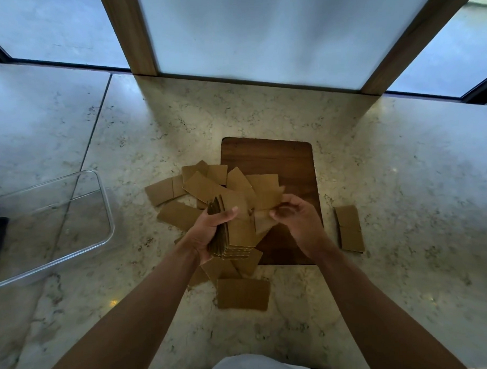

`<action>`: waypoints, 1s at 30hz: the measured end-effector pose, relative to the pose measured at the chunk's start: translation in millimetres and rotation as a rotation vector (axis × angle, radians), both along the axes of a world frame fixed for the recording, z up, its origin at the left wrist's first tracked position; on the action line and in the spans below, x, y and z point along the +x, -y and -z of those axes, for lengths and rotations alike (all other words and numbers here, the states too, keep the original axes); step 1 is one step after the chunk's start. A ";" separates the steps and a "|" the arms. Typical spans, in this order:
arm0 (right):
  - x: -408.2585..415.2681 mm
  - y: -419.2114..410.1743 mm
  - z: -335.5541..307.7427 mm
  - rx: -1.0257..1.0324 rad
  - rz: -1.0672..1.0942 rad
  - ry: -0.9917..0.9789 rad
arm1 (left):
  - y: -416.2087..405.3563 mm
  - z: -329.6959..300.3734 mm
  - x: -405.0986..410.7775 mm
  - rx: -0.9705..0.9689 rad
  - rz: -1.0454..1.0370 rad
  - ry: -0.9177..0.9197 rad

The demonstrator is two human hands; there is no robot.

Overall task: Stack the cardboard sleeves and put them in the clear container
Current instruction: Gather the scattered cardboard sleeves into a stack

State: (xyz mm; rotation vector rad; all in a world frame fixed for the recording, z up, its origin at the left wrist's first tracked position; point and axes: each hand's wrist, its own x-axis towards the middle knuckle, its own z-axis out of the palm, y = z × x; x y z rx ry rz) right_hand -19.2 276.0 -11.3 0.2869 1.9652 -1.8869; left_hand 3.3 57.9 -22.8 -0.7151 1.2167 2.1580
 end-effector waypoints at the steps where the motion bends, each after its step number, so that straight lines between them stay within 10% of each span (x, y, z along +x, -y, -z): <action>1: -0.6 -1.7 -1.4 -0.037 0.003 -0.044 | 0.7 -1.7 0.3 0.003 -0.003 0.011; 16: -1.2 1.5 8.3 0.072 -0.208 -0.236 | -3.0 -7.4 2.6 0.096 0.013 0.025; 24: -4.0 10.9 -22.4 0.581 -0.536 -0.594 | -4.4 -5.1 2.5 0.037 0.017 -0.007; 30: 9.8 33.8 -14.9 0.236 -0.461 -0.346 | -2.9 5.3 1.2 0.020 0.000 -0.011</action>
